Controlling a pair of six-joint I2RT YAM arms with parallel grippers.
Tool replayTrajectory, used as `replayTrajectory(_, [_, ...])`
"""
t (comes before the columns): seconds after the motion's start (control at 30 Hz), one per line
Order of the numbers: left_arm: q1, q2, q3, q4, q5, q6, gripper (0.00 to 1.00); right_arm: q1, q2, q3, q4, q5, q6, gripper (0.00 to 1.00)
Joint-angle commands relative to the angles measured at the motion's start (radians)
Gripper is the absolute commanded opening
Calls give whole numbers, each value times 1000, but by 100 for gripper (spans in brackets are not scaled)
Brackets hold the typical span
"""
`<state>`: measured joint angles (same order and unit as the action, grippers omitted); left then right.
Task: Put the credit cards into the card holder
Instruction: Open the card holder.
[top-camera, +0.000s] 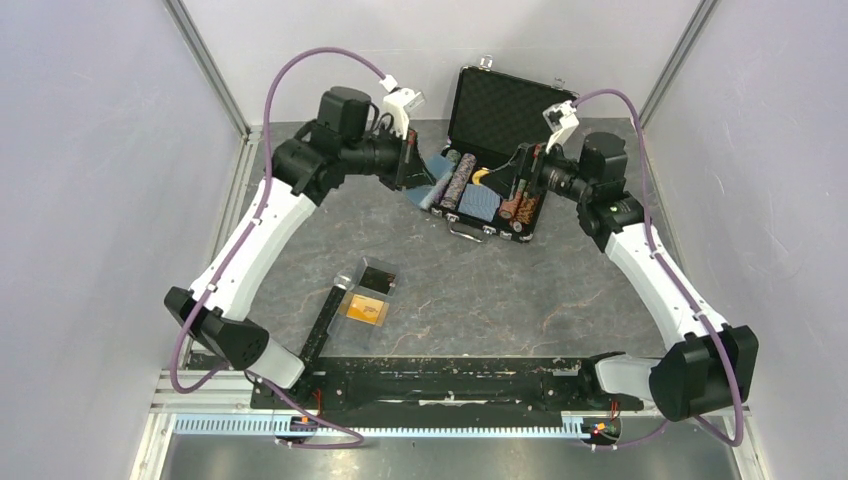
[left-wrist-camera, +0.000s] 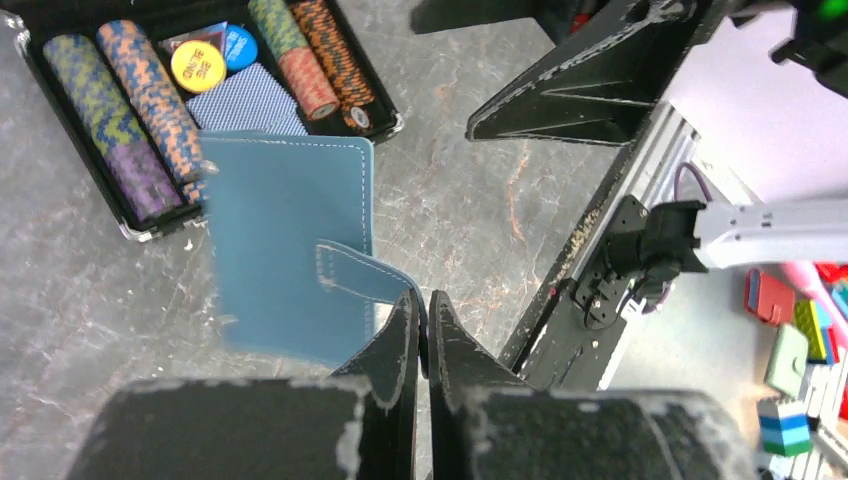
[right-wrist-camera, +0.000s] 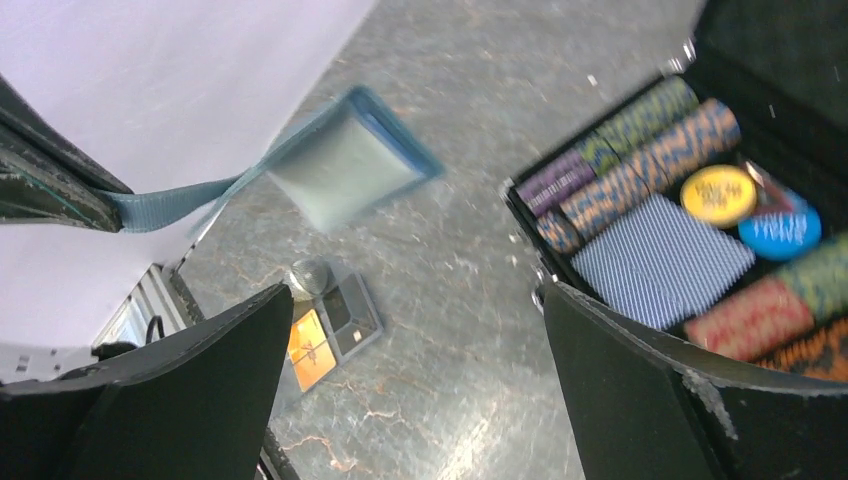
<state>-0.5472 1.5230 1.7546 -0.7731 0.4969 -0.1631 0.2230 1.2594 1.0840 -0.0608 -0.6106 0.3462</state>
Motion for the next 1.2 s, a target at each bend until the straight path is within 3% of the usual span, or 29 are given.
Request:
replayTrajectory(0.0, [-3, 85, 204, -328, 101, 231, 2, 6, -5, 71, 87, -158, -79, 98])
replayTrajectory(0.1, [-3, 112, 273, -388, 125, 253, 2, 7, -1, 71, 172, -230, -31, 98])
replayTrajectory(0.37, [-4, 112, 260, -374, 221, 207, 2, 51, 13, -41, 550, -412, 235, 98])
replayTrajectory(0.43, [-3, 113, 257, -374, 228, 200, 2, 89, 27, -53, 580, -427, 252, 98])
replayTrajectory(0.67, [-3, 119, 260, -364, 229, 185, 2, 211, 59, -63, 413, -335, 88, 95])
replayTrajectory(0.87, [-4, 126, 263, -362, 233, 187, 2, 239, 67, -43, 201, -253, -93, 91])
replayTrajectory(1.17, [-4, 123, 235, -313, 260, 151, 2, 279, 84, -62, 159, -232, -140, 75])
